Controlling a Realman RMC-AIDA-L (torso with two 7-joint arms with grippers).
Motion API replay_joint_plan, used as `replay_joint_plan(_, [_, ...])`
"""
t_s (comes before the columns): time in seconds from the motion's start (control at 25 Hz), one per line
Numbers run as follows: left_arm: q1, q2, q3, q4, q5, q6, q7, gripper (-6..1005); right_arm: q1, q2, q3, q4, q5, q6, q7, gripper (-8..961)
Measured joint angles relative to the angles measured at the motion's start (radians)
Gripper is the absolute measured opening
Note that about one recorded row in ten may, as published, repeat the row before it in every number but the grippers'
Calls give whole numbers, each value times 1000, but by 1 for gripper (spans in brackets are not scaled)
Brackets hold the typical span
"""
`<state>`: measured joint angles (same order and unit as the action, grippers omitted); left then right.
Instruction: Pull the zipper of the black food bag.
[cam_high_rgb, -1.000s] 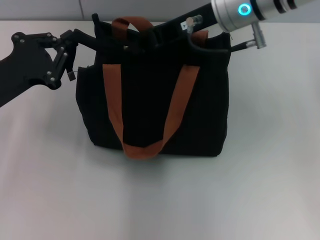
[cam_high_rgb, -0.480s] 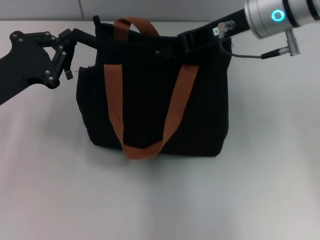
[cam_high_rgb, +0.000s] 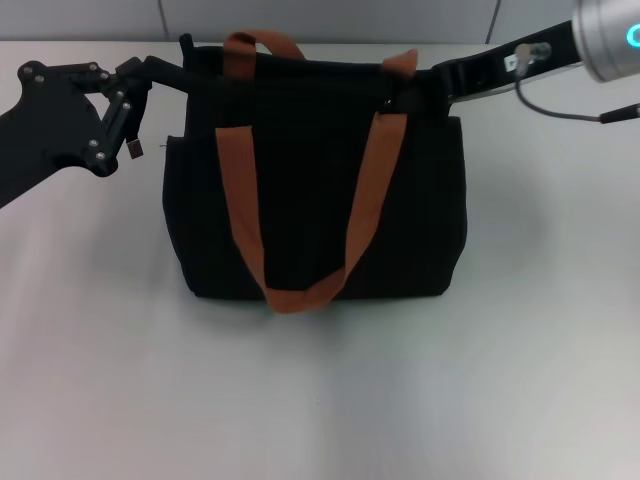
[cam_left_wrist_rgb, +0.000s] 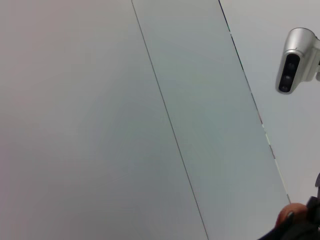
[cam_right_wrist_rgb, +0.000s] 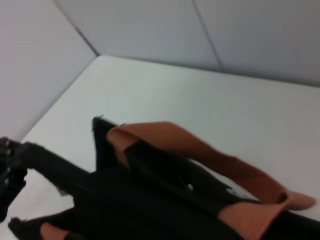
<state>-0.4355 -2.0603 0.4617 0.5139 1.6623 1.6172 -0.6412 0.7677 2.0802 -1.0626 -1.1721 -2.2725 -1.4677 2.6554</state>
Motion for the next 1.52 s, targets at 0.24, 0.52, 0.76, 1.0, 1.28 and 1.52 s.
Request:
replay_joint_plan(0.24, [0,1,-1,0,-4,-1,0,157,-26,-3,55,-35,-26,-12,-4,2])
replay_joint_plan(0.52, [2,-1,0,-4,-4,0,0,161,-54,-1,86,-37,68,-27,-64,-1])
replay_joint_plan(0.76, [1,-2,0,-6,-5,1,0,165,-128,-19,224,123,407,-42,-343,37])
replay_joint_plan(1.0, [0,-2,0,-8,-5,3,-7,169,-179,-66,252,341,674,-160,-668,236])
replay_joint_plan(1.28, [-1,-3,3,-8,-4,-16,-38,173,-257,-65,252,557,782,-336,-1242,494])
replay_joint_plan(1.52, [-5,-1,6,-1,3,-52,-83,177,-328,-21,203,603,647,-380,-1553,707])
